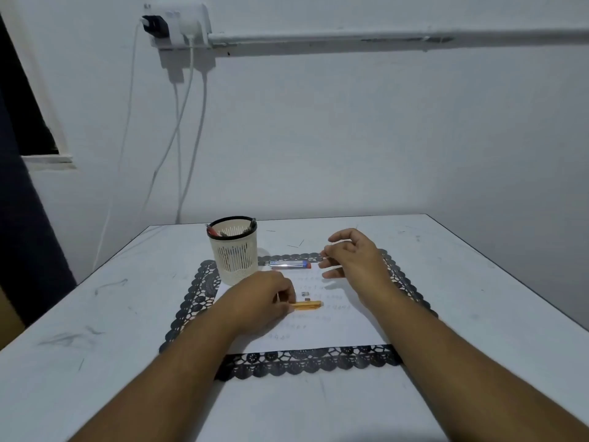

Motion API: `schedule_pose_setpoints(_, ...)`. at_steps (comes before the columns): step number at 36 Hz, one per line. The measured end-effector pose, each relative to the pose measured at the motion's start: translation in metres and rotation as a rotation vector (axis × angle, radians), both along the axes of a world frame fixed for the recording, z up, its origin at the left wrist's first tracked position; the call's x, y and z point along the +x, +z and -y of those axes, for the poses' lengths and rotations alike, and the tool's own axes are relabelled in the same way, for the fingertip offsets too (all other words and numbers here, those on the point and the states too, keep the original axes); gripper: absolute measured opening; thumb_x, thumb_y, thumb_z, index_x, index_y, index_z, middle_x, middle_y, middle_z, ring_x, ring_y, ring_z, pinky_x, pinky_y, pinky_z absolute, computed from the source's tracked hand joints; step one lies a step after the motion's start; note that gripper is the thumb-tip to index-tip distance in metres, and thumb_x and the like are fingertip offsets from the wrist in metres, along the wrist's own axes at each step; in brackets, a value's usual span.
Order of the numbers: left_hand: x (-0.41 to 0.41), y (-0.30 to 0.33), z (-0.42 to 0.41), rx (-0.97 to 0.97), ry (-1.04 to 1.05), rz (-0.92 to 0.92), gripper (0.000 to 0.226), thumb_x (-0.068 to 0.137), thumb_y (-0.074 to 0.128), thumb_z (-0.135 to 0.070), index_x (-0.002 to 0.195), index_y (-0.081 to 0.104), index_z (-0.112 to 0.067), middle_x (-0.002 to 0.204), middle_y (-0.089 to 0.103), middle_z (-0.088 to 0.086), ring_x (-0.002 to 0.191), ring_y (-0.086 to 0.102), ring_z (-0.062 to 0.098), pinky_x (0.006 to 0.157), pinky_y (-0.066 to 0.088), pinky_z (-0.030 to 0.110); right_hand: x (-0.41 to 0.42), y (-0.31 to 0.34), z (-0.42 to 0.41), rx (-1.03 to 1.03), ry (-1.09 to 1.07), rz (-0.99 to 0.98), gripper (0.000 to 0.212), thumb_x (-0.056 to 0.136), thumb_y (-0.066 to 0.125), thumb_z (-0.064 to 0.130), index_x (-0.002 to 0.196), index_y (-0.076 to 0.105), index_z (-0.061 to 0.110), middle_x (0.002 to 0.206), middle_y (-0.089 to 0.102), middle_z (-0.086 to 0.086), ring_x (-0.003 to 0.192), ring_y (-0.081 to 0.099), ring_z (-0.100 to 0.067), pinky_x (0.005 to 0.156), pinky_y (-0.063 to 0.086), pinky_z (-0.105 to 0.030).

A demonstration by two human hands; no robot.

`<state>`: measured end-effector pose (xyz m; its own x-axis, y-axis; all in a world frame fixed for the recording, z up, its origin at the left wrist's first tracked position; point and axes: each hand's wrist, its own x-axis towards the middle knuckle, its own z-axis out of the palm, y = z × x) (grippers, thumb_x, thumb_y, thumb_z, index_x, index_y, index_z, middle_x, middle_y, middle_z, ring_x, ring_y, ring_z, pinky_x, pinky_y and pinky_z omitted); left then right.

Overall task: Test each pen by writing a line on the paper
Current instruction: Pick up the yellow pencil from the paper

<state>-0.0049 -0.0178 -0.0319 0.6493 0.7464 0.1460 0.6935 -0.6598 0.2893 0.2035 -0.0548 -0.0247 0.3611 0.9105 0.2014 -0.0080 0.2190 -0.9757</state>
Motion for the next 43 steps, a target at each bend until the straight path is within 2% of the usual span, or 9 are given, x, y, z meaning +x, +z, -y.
schedule_pose_setpoints(2, -0.002, -0.002, 0.001, 0.009, -0.004, 0.021, 0.002, 0.097, 0.067, -0.033, 0.098, 0.069, -0.032, 0.097, 0.061, -0.017, 0.086, 0.057, 0.002, 0.074, 0.049, 0.021, -0.003, 0.0, 0.001, 0.017, 0.013, -0.011, 0.016, 0.095, 0.065, -0.006, 0.11, 0.061, -0.001, 0.091, 0.072, -0.024, 0.072, 0.072, -0.026, 0.06, 0.06, -0.038)
schedule_pose_setpoints(8, -0.012, -0.001, -0.007, 0.003, -0.005, 0.231, 0.014, 0.096, 0.067, -0.025, 0.089, 0.066, -0.036, 0.09, 0.063, -0.016, 0.083, 0.058, 0.003, 0.074, 0.05, 0.026, -0.008, 0.004, 0.001, 0.072, 0.054, -0.114, 0.015, 0.093, 0.069, -0.006, 0.103, 0.062, 0.002, 0.081, 0.07, -0.014, 0.071, 0.074, -0.028, 0.061, 0.063, -0.036)
schedule_pose_setpoints(11, -0.015, -0.002, -0.01, -0.018, -0.008, 0.385, 0.013, 0.096, 0.07, -0.022, 0.09, 0.068, -0.033, 0.089, 0.066, -0.014, 0.083, 0.06, 0.006, 0.069, 0.047, 0.022, -0.011, 0.007, 0.003, 0.108, 0.06, -0.17, 0.015, 0.092, 0.069, -0.007, 0.102, 0.062, 0.003, 0.078, 0.07, -0.01, 0.073, 0.074, -0.029, 0.062, 0.064, -0.035)
schedule_pose_setpoints(14, -0.014, -0.004, -0.009, -0.036, 0.014, 0.455, 0.012, 0.095, 0.071, -0.021, 0.09, 0.07, -0.032, 0.086, 0.068, -0.014, 0.083, 0.06, 0.004, 0.067, 0.045, 0.018, -0.013, 0.01, 0.005, 0.153, 0.083, -0.21, 0.017, 0.092, 0.068, -0.009, 0.1, 0.06, 0.004, 0.077, 0.071, -0.01, 0.073, 0.075, -0.03, 0.061, 0.063, -0.032)
schedule_pose_setpoints(22, -0.012, -0.001, -0.006, -0.066, 0.031, 0.512, 0.009, 0.097, 0.07, -0.023, 0.093, 0.071, -0.031, 0.089, 0.069, -0.012, 0.082, 0.06, 0.002, 0.07, 0.048, 0.021, -0.021, 0.014, 0.008, 0.222, 0.082, -0.114, 0.015, 0.094, 0.069, -0.007, 0.1, 0.059, 0.004, 0.086, 0.068, -0.018, 0.078, 0.077, -0.036, 0.067, 0.065, -0.037)
schedule_pose_setpoints(29, -0.013, -0.003, -0.006, -0.065, 0.051, 0.526, 0.009, 0.096, 0.07, -0.023, 0.094, 0.071, -0.032, 0.089, 0.069, -0.012, 0.084, 0.061, 0.001, 0.072, 0.049, 0.021, -0.021, 0.016, 0.01, 0.264, -0.007, -0.107, 0.016, 0.096, 0.066, -0.007, 0.105, 0.058, 0.002, 0.09, 0.063, -0.019, 0.078, 0.076, -0.038, 0.065, 0.065, -0.037)
schedule_pose_setpoints(33, -0.012, -0.002, -0.005, -0.063, 0.044, 0.539, 0.009, 0.096, 0.07, -0.023, 0.094, 0.071, -0.032, 0.089, 0.069, -0.011, 0.085, 0.062, 0.002, 0.072, 0.048, 0.019, -0.023, 0.015, 0.011, 0.253, 0.002, -0.074, 0.016, 0.096, 0.066, -0.006, 0.107, 0.057, 0.001, 0.09, 0.064, -0.018, 0.076, 0.076, -0.036, 0.061, 0.063, -0.032)
schedule_pose_setpoints(39, -0.013, -0.002, -0.006, -0.07, 0.053, 0.54, 0.009, 0.096, 0.071, -0.022, 0.094, 0.071, -0.031, 0.089, 0.07, -0.01, 0.083, 0.062, 0.004, 0.075, 0.051, 0.026, -0.024, 0.011, 0.01, 0.251, 0.0, -0.001, 0.016, 0.095, 0.07, -0.002, 0.103, 0.059, 0.008, 0.084, 0.068, -0.012, 0.079, 0.077, -0.035, 0.061, 0.062, -0.034)
schedule_pose_setpoints(43, -0.013, -0.001, -0.004, -0.083, 0.059, 0.546, 0.008, 0.096, 0.071, -0.023, 0.095, 0.072, -0.031, 0.089, 0.07, -0.012, 0.083, 0.062, 0.001, 0.075, 0.051, 0.024, -0.023, 0.008, 0.011, 0.236, -0.008, 0.049, 0.017, 0.096, 0.07, 0.003, 0.105, 0.058, 0.012, 0.084, 0.076, -0.014, 0.085, 0.077, -0.031, 0.064, 0.063, -0.038)
